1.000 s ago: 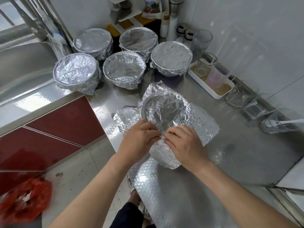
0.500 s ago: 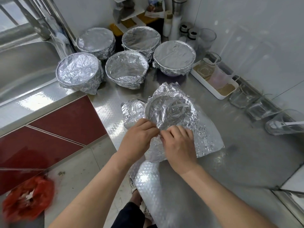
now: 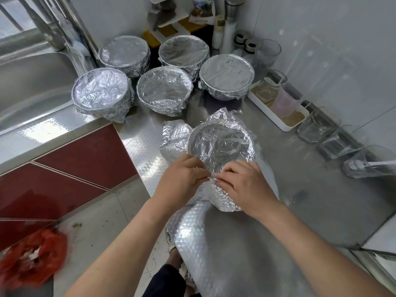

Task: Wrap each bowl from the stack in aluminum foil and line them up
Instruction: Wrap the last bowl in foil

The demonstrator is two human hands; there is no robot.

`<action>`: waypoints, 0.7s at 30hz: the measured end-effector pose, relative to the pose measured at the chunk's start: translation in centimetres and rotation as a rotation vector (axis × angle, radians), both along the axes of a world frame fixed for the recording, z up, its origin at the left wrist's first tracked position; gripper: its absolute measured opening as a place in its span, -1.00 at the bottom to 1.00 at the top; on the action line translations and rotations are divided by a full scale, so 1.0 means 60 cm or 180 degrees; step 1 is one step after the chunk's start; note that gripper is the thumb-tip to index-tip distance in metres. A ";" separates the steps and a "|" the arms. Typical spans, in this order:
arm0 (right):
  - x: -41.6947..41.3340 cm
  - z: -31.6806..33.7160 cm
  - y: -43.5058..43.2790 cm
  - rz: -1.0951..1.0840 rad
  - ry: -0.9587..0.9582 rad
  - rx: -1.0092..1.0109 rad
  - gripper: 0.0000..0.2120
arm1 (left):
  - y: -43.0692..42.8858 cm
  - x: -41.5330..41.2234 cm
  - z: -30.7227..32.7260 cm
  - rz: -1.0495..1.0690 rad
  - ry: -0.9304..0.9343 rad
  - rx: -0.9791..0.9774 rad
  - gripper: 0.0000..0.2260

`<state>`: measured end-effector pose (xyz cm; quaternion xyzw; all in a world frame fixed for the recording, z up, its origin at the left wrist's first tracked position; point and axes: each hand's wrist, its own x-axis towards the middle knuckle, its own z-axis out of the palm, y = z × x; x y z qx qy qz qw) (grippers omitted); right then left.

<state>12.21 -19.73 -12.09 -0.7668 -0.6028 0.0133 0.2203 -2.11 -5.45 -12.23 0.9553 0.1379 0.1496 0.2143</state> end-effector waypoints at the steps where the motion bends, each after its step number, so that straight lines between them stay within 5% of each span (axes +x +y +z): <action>1: -0.001 -0.002 0.000 0.0091 -0.0104 0.0022 -0.94 | 0.000 -0.001 0.000 0.0004 -0.0006 -0.0001 -0.85; 9: -0.016 -0.016 0.006 0.0122 -0.0754 0.0268 -0.90 | -0.005 0.002 0.005 -0.0031 0.0006 -0.0028 -0.76; 21: -0.005 0.001 -0.013 0.0185 -0.0319 0.0202 -0.91 | 0.008 0.002 0.003 -0.0011 -0.0129 0.0169 -0.83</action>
